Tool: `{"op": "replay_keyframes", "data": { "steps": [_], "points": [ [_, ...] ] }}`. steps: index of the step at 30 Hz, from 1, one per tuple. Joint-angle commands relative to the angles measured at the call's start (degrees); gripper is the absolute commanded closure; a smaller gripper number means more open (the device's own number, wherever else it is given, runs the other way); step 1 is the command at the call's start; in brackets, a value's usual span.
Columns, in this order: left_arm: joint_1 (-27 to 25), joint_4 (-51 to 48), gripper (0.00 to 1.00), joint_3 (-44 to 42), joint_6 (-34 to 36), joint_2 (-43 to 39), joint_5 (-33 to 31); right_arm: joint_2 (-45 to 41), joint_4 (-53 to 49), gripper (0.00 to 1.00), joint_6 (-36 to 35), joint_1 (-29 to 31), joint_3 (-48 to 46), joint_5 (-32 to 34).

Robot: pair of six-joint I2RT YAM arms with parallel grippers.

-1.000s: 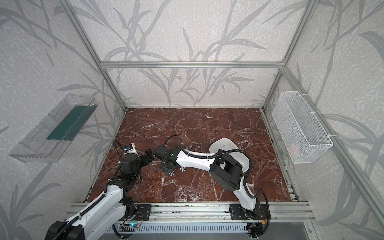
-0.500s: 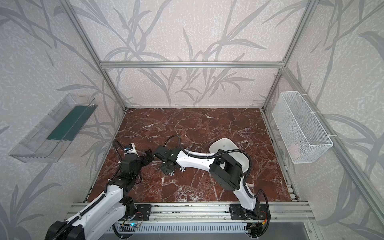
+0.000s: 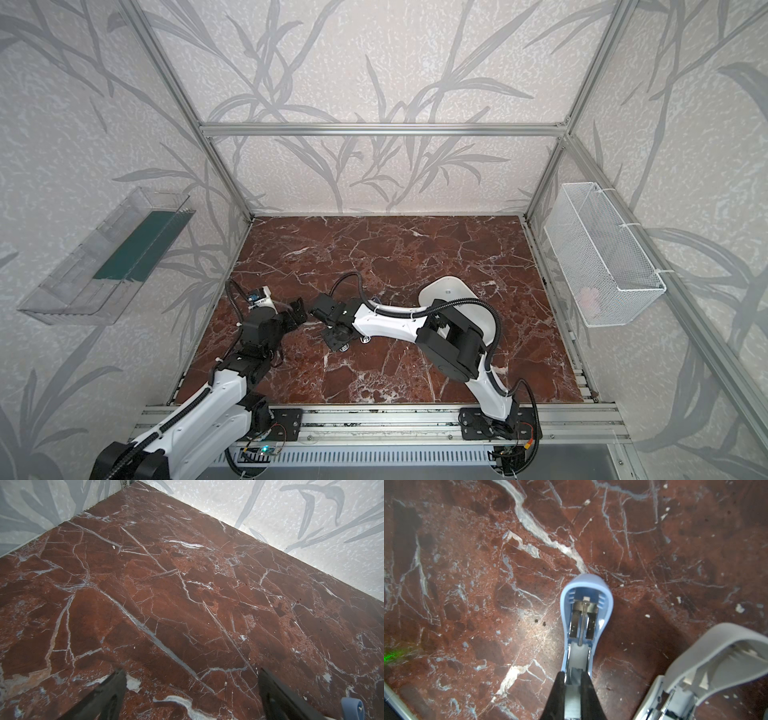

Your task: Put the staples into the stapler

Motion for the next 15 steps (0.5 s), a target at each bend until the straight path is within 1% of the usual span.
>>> {"op": "replay_keyframes", "data": {
  "steps": [1,15],
  "points": [
    [0.4,0.6,0.01,-0.9,-1.5,-0.6,-1.0,0.8,0.9,0.91,0.6,0.2,-0.9,1.4],
    [0.4,0.6,0.01,-1.0,-1.4,-0.8,-1.0,-1.5,3.5,0.91,-1.1,0.7,-2.9,3.9]
  ]
}}
